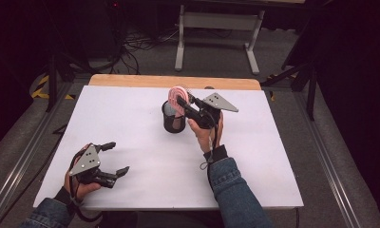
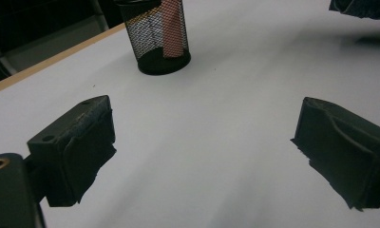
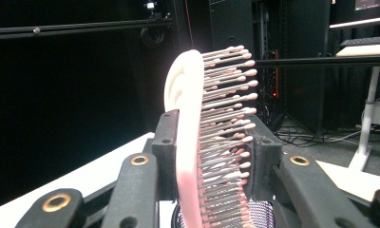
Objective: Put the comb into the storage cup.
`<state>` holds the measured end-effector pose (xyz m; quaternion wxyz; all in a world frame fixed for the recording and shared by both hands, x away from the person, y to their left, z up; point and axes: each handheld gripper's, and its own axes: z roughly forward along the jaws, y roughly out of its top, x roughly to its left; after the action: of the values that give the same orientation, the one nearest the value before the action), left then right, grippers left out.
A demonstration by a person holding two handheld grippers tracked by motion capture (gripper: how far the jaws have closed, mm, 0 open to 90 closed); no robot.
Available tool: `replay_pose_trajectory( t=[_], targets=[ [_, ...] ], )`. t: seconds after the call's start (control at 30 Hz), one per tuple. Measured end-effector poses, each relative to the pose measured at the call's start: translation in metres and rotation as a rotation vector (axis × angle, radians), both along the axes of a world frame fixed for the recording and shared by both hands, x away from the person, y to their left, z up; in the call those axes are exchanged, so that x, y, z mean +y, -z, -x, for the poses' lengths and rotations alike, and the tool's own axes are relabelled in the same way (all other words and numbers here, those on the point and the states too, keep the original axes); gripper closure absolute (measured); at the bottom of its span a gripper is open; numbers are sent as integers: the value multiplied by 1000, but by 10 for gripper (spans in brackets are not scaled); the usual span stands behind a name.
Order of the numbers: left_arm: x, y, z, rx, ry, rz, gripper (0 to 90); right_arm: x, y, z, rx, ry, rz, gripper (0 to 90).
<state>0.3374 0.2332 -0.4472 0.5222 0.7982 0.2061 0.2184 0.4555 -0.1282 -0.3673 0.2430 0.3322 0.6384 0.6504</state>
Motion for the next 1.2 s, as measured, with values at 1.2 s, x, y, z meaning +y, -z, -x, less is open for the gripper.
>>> replay_pose_trajectory(
  t=[1.2],
  targets=[
    [-1,1,-1,3,-5,-8,71,-8,18,4,17,42,103,594]
  ],
)
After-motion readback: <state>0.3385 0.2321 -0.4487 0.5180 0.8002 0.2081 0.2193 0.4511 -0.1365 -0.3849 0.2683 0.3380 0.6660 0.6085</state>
